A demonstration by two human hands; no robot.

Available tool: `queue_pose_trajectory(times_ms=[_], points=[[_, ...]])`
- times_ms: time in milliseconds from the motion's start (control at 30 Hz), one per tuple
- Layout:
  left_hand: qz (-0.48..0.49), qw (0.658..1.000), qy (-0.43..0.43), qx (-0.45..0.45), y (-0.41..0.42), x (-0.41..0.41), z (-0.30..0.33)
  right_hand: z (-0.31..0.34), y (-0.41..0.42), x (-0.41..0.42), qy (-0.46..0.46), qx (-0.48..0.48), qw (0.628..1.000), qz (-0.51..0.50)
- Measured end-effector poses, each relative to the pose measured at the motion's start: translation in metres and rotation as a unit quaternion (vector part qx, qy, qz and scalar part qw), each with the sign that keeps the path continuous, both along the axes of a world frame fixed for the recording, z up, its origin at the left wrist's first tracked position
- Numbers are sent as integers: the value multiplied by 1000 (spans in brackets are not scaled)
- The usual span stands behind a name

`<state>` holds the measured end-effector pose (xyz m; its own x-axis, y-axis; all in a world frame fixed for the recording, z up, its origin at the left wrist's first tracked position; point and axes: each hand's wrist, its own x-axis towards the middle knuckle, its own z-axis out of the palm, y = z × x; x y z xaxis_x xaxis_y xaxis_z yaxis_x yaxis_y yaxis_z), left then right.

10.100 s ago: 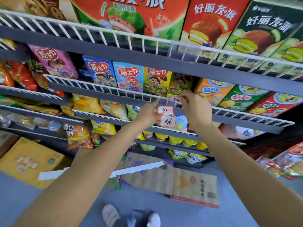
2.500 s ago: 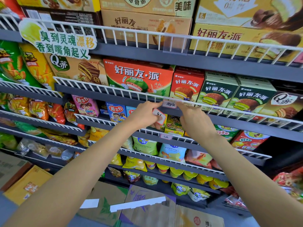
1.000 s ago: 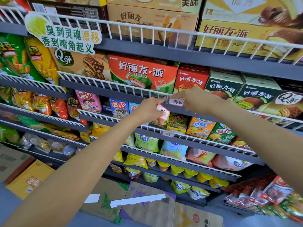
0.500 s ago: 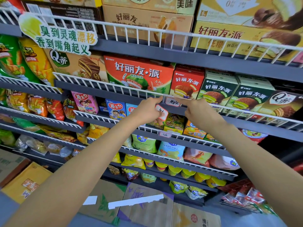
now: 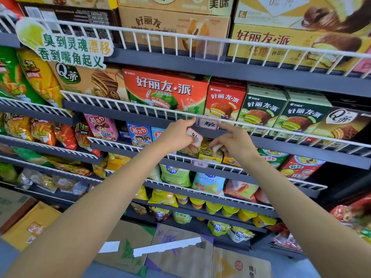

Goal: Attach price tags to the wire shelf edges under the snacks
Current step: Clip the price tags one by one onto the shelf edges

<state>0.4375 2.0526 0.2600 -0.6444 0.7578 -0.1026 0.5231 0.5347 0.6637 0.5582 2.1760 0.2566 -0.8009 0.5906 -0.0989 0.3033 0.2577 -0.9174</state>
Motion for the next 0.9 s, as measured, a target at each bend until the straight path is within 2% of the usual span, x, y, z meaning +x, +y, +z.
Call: queue_pose_trajectory(times_ms=[233,300,433,533,633,767,833,900], points=[[-3,1000,-10,9,-2,1,1,2,-6,-3,10,-45,999,-9],[-4,1000,-8,10,-2,1,2,5,-9,-2,18,-86,996,-9],[-4,1000,-25,17,-2,1,2,10,-4,2,65,-231,971,-14],[2,997,-69,46,-4,5,2,12,-1,5,55,-234,971,-3],[2,998,-46,48,-8,10,0,16,-4,5,30,-167,985,9],[0,999,12,39,-14,15,2,16,-3,5,-10,-14,1000,11],[-10,999,23,28,-16,15,2,16,-2,9,-15,146,989,37],[-16,999,23,17,-17,14,2,16,0,12,-26,343,935,83]])
